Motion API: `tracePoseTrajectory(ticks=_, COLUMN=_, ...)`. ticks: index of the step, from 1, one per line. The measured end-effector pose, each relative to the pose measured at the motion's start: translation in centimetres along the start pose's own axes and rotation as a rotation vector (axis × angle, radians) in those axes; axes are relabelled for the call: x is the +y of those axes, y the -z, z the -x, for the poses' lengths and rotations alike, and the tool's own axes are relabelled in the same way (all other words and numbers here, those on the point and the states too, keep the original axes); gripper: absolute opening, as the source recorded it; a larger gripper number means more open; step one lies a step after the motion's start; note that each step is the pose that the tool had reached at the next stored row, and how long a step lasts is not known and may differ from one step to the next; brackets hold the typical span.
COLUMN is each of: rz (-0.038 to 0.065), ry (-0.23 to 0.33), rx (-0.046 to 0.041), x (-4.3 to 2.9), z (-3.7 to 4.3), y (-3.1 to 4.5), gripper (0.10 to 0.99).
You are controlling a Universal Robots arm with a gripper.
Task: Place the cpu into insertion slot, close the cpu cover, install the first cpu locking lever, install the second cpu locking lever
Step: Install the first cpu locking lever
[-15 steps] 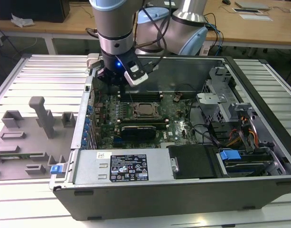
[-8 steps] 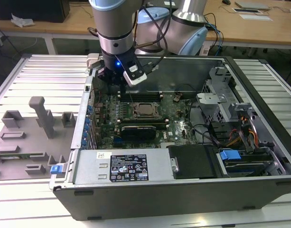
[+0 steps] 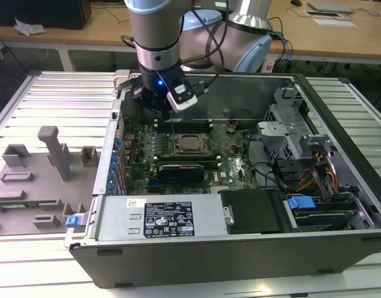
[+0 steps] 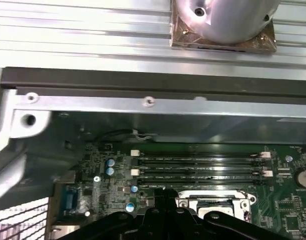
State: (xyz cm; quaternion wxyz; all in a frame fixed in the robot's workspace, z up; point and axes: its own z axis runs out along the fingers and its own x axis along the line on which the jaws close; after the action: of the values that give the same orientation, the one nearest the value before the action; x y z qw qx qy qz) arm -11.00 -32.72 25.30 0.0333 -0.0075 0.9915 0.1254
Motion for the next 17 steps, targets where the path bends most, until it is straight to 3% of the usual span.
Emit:
tracePoseTrajectory(ticks=12, rz=-0.001, ry=-0.022, rx=-0.0057, x=-0.12, z=2.39, y=-0.41, gripper=0.106)
tracePoseTrajectory(ticks=17, rz=-0.002, ry=-0.023, rx=-0.0063, x=-0.13, z=2.52, y=-0.43, gripper=0.106)
